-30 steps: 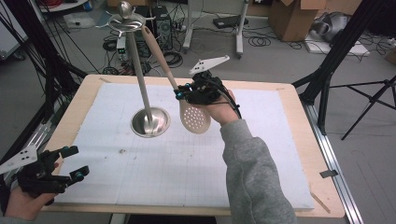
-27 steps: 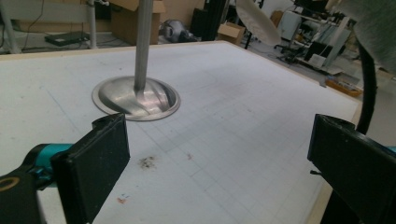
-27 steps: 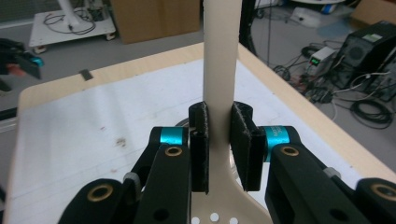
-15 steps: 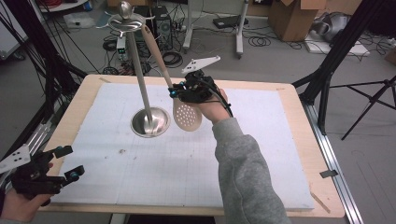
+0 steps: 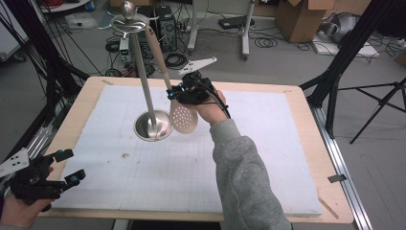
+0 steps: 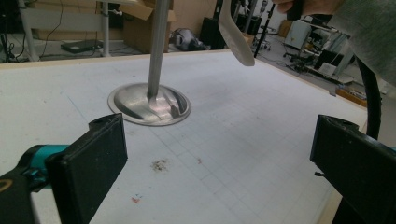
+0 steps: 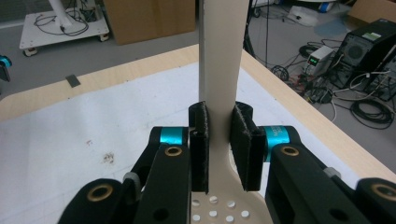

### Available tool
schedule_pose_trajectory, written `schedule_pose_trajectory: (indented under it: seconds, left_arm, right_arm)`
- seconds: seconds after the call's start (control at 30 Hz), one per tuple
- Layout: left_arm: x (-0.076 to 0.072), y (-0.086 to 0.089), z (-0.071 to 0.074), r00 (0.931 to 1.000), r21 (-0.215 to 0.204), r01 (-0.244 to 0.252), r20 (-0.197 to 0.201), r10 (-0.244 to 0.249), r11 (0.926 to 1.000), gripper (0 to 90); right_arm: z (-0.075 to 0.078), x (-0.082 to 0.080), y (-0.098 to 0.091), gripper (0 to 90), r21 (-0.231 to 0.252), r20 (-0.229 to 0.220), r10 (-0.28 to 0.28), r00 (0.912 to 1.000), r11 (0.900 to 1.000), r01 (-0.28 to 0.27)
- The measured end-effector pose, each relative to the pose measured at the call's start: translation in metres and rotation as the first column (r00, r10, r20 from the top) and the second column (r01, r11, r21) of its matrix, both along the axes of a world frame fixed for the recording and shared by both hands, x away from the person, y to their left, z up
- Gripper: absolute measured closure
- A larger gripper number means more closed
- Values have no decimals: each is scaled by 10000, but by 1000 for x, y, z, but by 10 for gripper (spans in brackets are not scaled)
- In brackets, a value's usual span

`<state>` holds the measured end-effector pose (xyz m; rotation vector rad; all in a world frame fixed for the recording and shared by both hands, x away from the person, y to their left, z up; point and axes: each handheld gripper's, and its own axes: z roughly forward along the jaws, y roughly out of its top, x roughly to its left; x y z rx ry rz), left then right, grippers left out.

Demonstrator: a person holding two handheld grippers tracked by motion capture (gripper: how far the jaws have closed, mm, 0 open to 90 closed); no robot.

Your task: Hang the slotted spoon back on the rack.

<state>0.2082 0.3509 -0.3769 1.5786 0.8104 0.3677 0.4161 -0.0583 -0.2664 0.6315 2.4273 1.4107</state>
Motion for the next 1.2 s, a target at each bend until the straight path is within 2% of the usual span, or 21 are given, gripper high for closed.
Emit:
schedule_pose_trajectory:
  seconds: [0.3, 0.57, 0.87, 1.1, 1.2]
  left_arm:
    - [-1, 1, 0, 10000, -1, -18, -18, 18, 10000, 43]
    - [-2, 1, -1, 10000, 41, -28, -32, 28, 10000, 44]
    - [-1, 1, -2, 10000, 77, -30, -80, 31, 10000, 44]
    - [-1, 0, -3, 9999, 155, -29, -102, 31, 9999, 44]
    - [-1, 0, -2, 9998, 290, -199, -11, 199, 9994, 44]
  right_arm:
    - [-4, 4, 11, 782, 153, -215, 10, 9998, 9999, -7]
    - [-7, 7, 14, 781, 289, -172, 98, 9998, 9995, -93]
    - [-7, 6, 16, 778, 396, -380, 134, 9992, 9991, -119]
    - [-7, 5, 13, 719, 489, -437, -6, 9990, 9988, 27]
    - [-10, 3, 6, 681, 902, -358, -212, 9991, 9956, 244]
